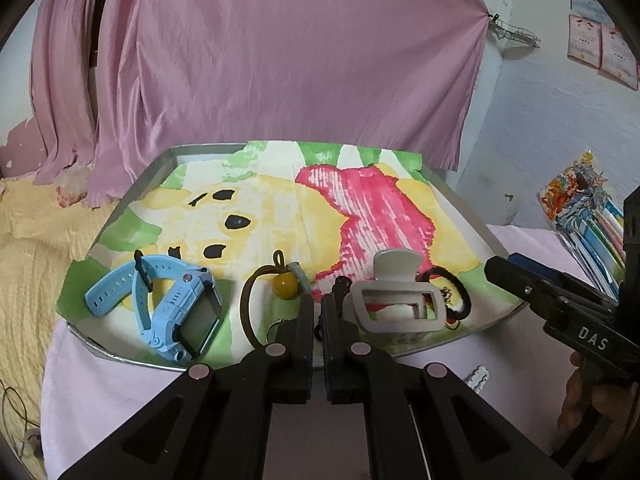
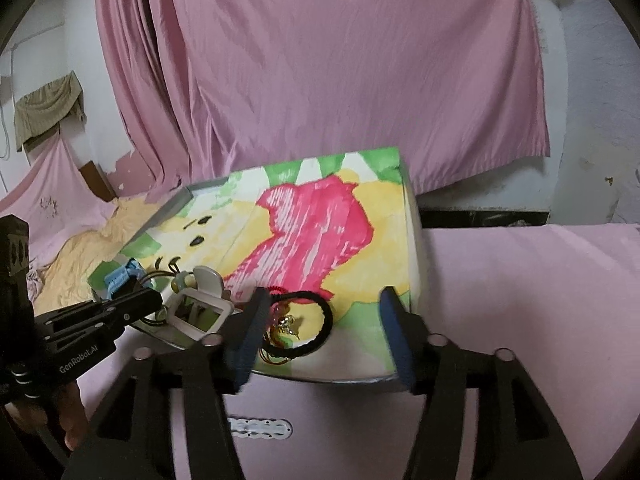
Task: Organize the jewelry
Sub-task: 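Open the left gripper to drop the bead chain while the right gripper releases the hair tie in the tray, then withdraw both grippers toward the small gold earring and the white link chain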
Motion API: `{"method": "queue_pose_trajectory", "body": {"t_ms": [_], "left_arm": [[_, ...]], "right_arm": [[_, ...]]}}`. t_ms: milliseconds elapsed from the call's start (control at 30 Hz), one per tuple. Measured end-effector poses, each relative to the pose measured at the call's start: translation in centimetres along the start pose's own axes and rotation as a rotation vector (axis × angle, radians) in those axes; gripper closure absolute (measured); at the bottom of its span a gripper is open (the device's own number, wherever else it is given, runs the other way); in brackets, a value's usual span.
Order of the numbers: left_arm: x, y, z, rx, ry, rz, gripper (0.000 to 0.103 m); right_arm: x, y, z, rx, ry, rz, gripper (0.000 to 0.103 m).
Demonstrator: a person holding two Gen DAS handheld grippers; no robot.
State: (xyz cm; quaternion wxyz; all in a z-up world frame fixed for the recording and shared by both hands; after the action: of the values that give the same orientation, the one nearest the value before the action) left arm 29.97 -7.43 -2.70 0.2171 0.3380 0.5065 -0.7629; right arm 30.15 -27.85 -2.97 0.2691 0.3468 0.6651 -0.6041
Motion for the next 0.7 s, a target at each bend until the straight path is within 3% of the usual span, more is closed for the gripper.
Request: {"method": "queue_pose_trajectory", "body": {"t_ms": [67, 133, 300, 367, 467, 567, 700], "left_arm": [[0.0, -0.4, 0.0, 0.002, -0.006, 0.012, 0.07], [0.0, -1.2, -0.2, 0.013, -0.03, 0.047, 0.055], [0.0, -2.6, -0.5, 0.007, -0.051, 0.088, 0.047], [0.1, -3.2, -0.7, 0.002, -0.063, 0.113, 0.028], [0.4, -4.5, -1.0, 0.001, -0.082, 0.152, 0.018], [0.7, -5.4, -1.1, -0.009, -0.082, 0.173, 0.009], [1.5, -6.9, -1.3, -0.029, -0.075, 0.208, 0.005]], "right_arm": [[0.0, -0.5, 0.2, 0.0, 0.006, 0.012, 0.045], [0.0, -1.1, 0.5, 0.002, 0.017, 0.032, 0.042], [-0.1, -2.7, 0.8, -0.004, 0.032, 0.082, 0.029], [-0.1, -3.5, 0.7, -0.011, 0.03, 0.108, 0.019], [0.2, -4.6, 0.5, -0.003, 0.016, 0.141, 0.011], [0.5, -5.7, 0.4, 0.015, 0.0, 0.17, 0.008], [1.0, -7.1, 0.1, 0.019, -0.026, 0.202, 0.006]]}}
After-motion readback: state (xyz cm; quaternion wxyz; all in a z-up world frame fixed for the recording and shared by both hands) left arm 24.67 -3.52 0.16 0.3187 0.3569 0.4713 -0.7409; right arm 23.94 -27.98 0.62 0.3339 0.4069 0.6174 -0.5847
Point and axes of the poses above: each gripper's, at about its wrist camera, not at the fingertips, and y roughly the way its jaws point, z to its right, x to its underside, the point moved 5 cm from there along y, roughly the way its jaws point, and after that the axes turned 9 degrees about x, right-handed, at the moved point
